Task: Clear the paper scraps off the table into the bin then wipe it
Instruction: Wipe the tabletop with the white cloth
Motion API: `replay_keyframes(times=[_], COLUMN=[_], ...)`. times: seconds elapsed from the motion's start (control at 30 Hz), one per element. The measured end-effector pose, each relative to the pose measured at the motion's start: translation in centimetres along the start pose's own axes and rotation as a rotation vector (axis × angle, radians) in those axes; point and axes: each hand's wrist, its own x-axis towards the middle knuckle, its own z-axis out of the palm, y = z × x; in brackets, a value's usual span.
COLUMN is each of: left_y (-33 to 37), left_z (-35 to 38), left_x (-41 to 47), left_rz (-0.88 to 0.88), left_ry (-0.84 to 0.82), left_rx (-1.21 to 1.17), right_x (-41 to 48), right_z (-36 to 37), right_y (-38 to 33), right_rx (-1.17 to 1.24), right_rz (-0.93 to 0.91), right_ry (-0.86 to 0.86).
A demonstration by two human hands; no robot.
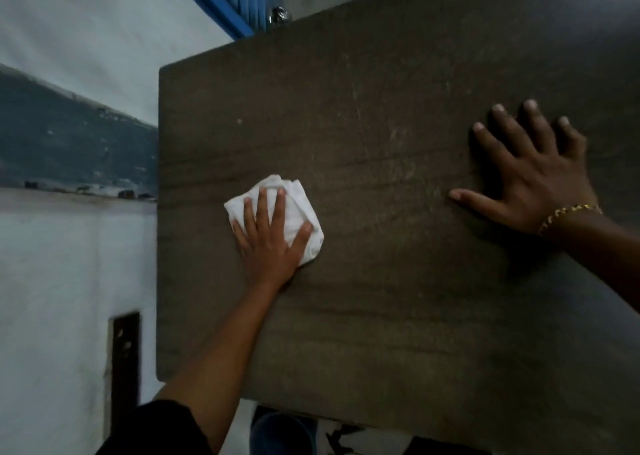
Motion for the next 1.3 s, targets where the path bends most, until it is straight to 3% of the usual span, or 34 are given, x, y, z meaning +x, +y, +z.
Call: replay_keyframes(times=[0.47,0.57,0.77,1.13,1.3], left_y=[-0.6,-0.4,0.6,4.2,7.3], left_z=[2.2,2.5,1.5,-1.6,-3.9], left_x=[-25.4,-26.7,-17.6,10.2,21.9], left_rz=[-0.021,-0.055,-0.045,0.069,0.074], left_ry=[-0.241,-0.267,-0.188,0.068,0.022], left_rx=[-0.010,0.001,-0.024,-0.023,-0.063], right_x=[-4.0,-4.2,-3.9,-3.4,-3.3], right_z=[0.4,0.3,0.2,0.4,0.5], right_y=[-0.5,-0.7,-0.9,-0.4,-0.3], right_rx=[0.024,0.041,0.028,-0.039,-0.041], right_rz=[0.087,0.088,0.121,0.159,0.162], right_ry=[-0.043,-0.032,-0.051,-0.109,-0.087])
